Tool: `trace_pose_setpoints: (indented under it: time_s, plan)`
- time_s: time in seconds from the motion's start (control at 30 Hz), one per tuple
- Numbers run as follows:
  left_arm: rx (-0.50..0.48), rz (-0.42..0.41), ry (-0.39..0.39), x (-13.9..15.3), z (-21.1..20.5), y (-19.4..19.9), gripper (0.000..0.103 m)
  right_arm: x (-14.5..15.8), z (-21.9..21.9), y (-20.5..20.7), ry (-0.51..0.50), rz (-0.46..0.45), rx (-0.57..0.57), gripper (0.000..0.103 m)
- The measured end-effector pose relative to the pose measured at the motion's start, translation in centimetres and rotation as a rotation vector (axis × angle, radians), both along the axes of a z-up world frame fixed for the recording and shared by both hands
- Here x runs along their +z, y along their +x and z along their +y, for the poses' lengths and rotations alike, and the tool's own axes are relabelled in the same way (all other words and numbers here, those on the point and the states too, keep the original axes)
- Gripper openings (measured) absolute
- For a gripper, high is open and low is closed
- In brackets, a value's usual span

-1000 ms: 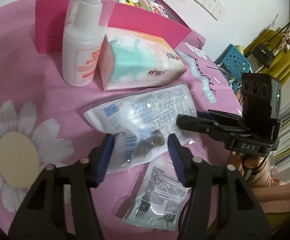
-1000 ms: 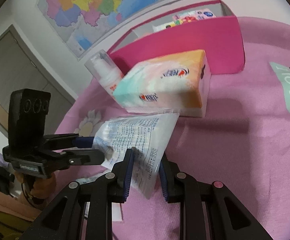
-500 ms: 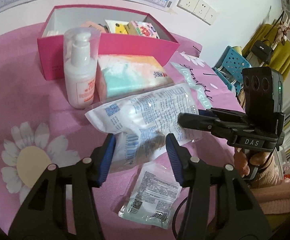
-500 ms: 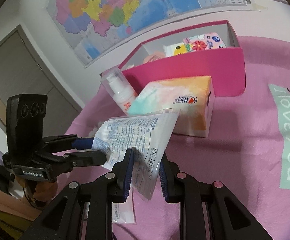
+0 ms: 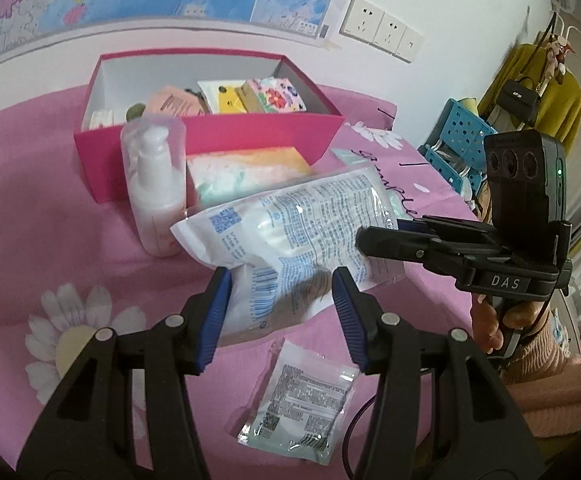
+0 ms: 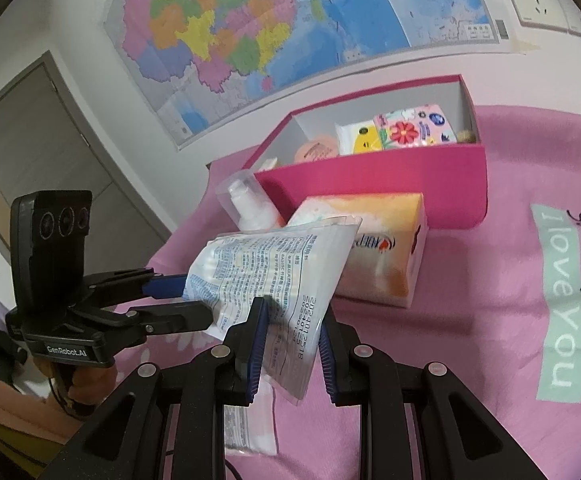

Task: Organize soft objects
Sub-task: 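Lift the cotton-pad bag, carry it into the pink box, release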

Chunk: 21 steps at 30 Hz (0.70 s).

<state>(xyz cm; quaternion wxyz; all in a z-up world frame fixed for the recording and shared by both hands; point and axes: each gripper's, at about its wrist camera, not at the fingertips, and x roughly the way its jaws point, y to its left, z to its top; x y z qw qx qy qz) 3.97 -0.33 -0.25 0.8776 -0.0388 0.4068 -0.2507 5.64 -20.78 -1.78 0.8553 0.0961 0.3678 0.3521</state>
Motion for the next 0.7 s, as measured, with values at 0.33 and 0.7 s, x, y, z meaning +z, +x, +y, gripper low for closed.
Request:
trace_pose_setpoints:
  time_s: [0.33, 0.7]
  plan:
    - [-0.001, -0.054, 0.015, 1.8, -0.6, 0.8, 0.054, 1.5, -0.4, 1.0, 0.015, -0.041, -0.013, 0.024]
    - [0.003, -0.091, 0.027, 3.4, -1.0, 2.4, 0.054, 3.0, -0.8, 2.7, 0.034, -0.075, -0.028, 0.024]
